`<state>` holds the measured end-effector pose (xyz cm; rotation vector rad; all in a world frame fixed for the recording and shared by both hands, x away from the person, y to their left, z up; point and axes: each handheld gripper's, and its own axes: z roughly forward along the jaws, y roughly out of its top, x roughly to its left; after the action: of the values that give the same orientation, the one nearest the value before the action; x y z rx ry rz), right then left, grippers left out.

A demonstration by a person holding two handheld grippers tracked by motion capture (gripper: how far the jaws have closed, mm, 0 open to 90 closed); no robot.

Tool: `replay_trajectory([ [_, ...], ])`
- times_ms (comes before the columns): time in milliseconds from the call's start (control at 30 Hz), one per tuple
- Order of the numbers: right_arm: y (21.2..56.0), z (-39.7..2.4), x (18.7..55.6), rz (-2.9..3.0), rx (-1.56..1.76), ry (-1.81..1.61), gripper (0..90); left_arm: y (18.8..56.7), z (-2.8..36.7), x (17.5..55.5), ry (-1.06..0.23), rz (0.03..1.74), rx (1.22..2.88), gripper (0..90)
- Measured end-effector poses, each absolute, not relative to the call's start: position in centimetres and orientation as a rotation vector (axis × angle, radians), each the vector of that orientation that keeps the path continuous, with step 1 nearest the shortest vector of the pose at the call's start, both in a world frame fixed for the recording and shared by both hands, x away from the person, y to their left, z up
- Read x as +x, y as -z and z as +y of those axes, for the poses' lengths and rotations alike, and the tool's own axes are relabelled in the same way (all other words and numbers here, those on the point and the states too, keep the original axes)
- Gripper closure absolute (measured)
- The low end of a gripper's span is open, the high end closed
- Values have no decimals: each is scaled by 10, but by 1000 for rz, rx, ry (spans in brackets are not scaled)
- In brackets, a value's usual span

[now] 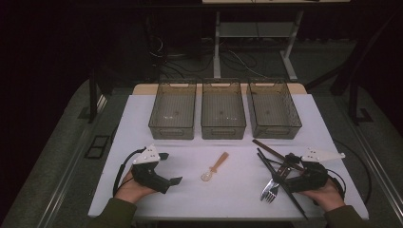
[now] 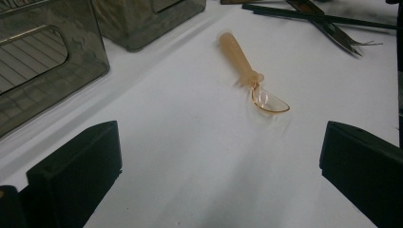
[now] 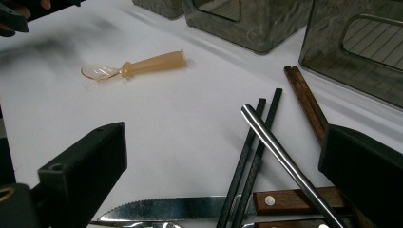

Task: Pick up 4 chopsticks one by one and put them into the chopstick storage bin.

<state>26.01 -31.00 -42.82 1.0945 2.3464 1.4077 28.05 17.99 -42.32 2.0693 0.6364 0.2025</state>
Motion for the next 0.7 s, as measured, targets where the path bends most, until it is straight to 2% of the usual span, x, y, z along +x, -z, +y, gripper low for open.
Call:
replay_trajectory([
  [700,416,-312,263,2383,1063,-1343,23,424,187,277,-182,642,2066,0],
])
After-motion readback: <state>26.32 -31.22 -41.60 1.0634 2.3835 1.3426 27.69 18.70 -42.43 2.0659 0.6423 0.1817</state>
